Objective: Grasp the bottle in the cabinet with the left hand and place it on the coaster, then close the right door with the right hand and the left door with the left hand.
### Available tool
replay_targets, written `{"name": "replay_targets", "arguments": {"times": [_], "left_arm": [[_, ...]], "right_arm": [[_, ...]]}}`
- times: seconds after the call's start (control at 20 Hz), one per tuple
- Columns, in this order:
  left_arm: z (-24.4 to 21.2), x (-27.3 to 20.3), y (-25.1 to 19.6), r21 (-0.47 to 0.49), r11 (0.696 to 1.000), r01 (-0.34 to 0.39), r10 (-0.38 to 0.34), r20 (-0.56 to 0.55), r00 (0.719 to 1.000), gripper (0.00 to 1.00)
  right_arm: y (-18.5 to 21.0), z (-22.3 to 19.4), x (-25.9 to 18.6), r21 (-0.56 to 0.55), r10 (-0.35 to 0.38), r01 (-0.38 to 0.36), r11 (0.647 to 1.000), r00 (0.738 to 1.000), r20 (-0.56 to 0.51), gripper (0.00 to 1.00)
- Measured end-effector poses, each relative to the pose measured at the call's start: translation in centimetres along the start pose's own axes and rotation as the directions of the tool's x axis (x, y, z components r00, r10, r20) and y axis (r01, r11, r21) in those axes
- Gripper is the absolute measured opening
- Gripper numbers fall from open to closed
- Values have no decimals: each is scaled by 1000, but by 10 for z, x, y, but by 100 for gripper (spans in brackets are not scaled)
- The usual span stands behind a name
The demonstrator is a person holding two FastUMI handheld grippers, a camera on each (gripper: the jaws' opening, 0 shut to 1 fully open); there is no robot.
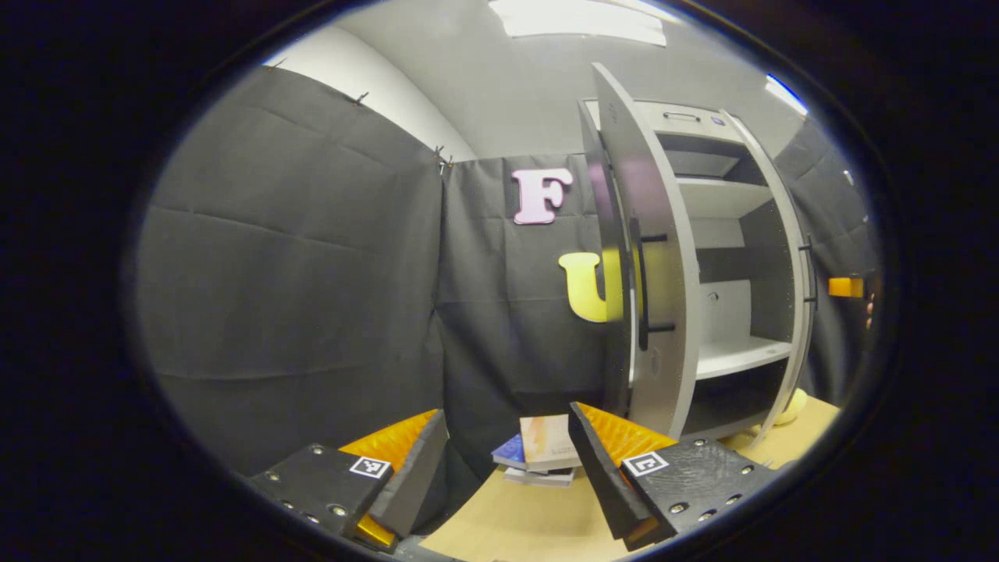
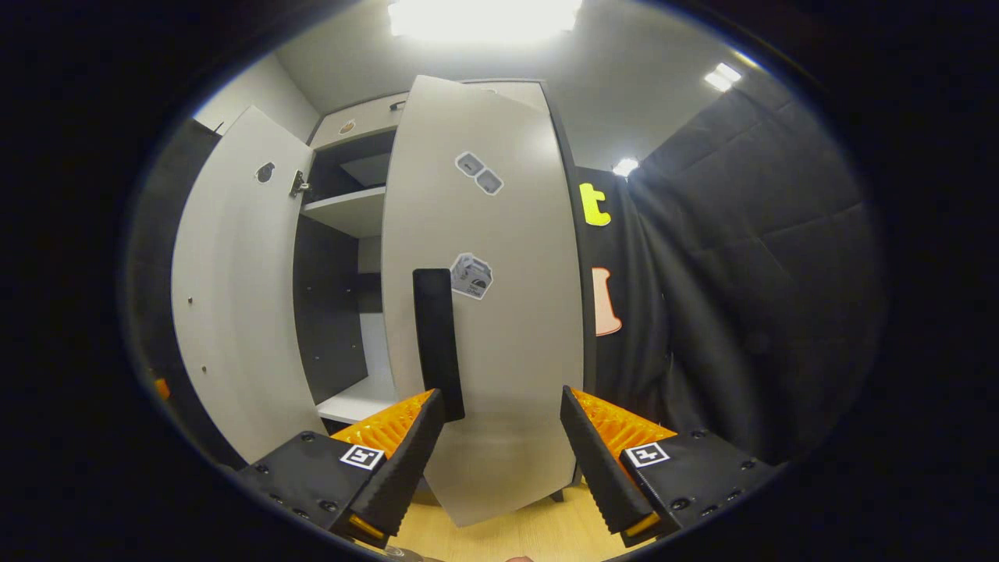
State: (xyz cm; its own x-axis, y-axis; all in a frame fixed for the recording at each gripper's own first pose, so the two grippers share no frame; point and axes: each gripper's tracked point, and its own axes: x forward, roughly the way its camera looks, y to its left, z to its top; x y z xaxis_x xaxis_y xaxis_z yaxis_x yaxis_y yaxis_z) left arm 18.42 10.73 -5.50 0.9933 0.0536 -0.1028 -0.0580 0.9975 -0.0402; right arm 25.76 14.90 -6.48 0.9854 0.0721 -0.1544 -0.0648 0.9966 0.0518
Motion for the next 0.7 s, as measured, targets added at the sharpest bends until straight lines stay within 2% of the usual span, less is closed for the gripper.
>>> {"name": "replay_targets", "arguments": {"times": [0.05,0.1,0.4,0.45,0.5,0.6,0.65,0.7], "left_arm": [[7,8,-3,-7,1000,6,-6,0,1000,99],[15,15,-6,-19,1000,16,-16,6,1000,99],[66,66,-39,-30,996,80,-78,57,995,99],[70,72,-45,-30,996,83,-81,59,995,99],[73,76,-53,-32,995,89,-87,61,994,99],[77,82,-70,-33,994,105,-102,69,992,99],[79,82,-76,-31,995,100,-98,72,993,99],[78,82,-75,-16,996,85,-84,75,994,99]], "right_arm": [[-5,-1,-5,-14,-9,9,1000,1000,2,92],[-9,-1,-11,-25,-9,9,1000,1000,5,96],[-37,-13,-35,-74,-39,38,997,999,-10,96],[-40,-16,-39,-73,-39,38,997,999,-13,96],[-44,-17,-41,-74,-42,41,996,999,-16,92],[-56,-22,-45,-86,-64,62,994,998,-27,92],[-62,-25,-48,-89,-75,71,993,997,-33,96],[-68,-26,-50,-89,-82,79,993,996,-37,96]]}}
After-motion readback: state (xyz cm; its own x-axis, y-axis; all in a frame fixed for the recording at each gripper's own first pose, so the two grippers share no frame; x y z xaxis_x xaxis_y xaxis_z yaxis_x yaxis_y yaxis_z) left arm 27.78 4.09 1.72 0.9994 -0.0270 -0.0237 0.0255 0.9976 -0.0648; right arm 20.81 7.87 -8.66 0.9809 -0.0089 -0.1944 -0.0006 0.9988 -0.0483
